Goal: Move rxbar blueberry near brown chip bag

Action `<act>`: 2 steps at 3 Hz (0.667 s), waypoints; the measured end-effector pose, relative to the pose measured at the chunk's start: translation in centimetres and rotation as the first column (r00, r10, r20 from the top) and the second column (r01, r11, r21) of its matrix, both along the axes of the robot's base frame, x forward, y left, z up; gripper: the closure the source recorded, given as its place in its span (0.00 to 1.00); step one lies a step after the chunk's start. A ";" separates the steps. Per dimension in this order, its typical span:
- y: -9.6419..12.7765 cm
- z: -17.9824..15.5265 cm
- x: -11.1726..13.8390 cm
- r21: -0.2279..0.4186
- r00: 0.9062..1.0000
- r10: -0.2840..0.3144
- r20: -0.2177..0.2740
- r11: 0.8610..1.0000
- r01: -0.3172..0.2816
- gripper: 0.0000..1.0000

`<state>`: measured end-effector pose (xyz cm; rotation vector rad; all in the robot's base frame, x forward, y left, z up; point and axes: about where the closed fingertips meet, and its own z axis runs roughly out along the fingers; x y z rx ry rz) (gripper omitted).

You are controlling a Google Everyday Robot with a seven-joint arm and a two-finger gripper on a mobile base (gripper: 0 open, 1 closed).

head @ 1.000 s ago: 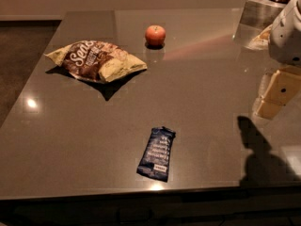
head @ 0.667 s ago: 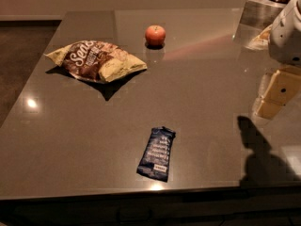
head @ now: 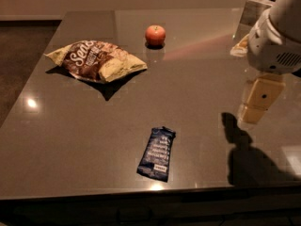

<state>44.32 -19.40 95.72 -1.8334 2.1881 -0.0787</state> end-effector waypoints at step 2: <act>4.3 -4.8 0.7 -0.005 0.982 0.161 -0.102 0.987 -0.162 0.00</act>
Offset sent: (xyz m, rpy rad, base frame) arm 0.0070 0.0707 -0.0839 -0.0245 0.1901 0.2749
